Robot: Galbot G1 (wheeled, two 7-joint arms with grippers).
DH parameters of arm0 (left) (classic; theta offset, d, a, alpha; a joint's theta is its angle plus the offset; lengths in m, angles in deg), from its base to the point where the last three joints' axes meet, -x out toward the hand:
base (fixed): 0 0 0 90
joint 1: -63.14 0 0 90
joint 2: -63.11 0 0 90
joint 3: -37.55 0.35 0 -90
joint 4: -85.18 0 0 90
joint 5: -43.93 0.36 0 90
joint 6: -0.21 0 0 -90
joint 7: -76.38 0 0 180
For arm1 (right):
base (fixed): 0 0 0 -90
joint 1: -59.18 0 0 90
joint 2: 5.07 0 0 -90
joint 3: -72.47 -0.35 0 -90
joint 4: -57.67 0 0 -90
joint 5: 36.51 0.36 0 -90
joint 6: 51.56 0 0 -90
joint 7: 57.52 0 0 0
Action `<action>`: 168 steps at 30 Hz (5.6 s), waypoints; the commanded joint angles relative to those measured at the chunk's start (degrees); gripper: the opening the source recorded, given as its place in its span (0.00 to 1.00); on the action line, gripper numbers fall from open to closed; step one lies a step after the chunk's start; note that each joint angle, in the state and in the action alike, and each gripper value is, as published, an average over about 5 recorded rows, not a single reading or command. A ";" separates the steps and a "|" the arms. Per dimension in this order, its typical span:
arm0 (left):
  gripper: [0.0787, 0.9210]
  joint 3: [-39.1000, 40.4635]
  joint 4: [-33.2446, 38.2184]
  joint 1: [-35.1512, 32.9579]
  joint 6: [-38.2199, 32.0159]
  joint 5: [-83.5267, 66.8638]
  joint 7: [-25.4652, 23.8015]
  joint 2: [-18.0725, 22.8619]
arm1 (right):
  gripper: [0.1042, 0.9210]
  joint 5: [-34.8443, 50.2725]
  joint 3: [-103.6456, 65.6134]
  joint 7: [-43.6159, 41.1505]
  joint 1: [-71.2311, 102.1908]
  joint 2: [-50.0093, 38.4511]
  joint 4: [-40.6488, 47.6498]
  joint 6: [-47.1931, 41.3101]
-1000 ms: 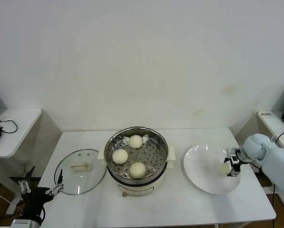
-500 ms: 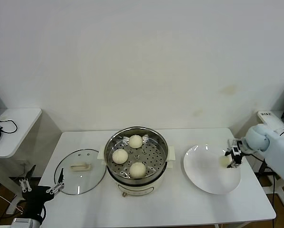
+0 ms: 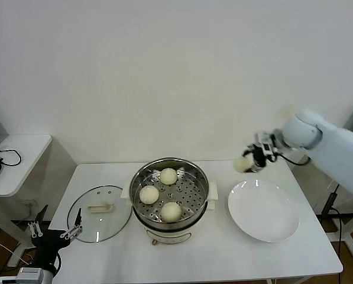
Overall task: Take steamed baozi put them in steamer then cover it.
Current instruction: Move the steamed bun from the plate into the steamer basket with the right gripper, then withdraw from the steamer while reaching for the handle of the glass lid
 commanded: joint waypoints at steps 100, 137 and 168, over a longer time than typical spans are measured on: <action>0.88 0.11 -15.67 6.84 -11.30 49.78 0.53 -2.58 | 0.88 4.67 -94.04 48.98 102.77 41.40 -25.69 32.58; 0.88 13.50 -42.07 26.59 -15.85 77.24 3.15 -9.51 | 0.88 6.42 -99.90 52.72 116.50 49.17 -39.75 23.98; 0.88 18.27 -56.83 40.50 -15.81 75.77 3.11 -9.06 | 0.88 5.56 -98.56 52.71 118.99 50.93 -40.43 24.05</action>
